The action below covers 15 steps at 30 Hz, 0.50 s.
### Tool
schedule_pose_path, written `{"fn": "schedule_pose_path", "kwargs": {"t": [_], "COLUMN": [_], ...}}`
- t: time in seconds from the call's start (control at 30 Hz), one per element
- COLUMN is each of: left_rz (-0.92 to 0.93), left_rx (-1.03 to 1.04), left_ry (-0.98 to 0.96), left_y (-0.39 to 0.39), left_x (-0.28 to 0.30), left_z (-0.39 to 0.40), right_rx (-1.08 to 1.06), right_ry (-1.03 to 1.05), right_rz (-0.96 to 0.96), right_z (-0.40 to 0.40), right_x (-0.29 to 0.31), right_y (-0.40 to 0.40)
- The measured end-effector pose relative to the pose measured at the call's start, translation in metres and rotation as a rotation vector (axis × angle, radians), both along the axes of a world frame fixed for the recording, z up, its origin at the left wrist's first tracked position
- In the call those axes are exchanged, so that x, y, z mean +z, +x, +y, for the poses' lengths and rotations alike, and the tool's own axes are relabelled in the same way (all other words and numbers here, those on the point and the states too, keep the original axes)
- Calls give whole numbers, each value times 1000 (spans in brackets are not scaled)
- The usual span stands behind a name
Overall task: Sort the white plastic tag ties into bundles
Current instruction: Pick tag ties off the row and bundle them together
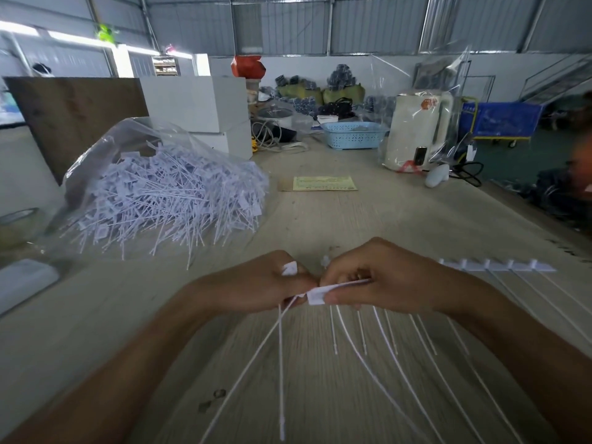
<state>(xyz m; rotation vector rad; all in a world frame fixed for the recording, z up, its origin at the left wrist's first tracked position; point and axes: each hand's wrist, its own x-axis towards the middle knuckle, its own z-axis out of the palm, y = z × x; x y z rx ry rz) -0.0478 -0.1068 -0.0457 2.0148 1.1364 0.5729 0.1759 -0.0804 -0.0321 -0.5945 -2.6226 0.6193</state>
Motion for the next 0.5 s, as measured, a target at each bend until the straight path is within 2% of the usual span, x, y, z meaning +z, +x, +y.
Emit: {"fn": "schedule_pose_path", "kwargs": {"t": [0.1, 0.2, 0.23, 0.33, 0.37, 0.43, 0.5], "left_rz": [82, 301, 272, -59, -120, -211, -223], "left_rx": [16, -9, 3, 138, 200, 235, 213], "left_ry": [197, 391, 406, 404, 417, 354, 260], "left_y": [-2, -17, -21, 0, 9, 20, 25], "left_x": [-3, -5, -7, -10, -12, -14, -18], "left_z": [0, 6, 8, 7, 7, 6, 7], "right_rx": [10, 20, -2, -68, -80, -119, -157], "right_ry": [-328, -547, -546, -446, -417, -359, -290], "right_rz": [30, -23, -5, 158, 201, 251, 267], "right_z": [6, 13, 15, 15, 14, 13, 11], "right_x": [1, 2, 1, -5, -6, -8, -10], "right_y": [12, 32, 34, 21, 15, 9, 6]}}
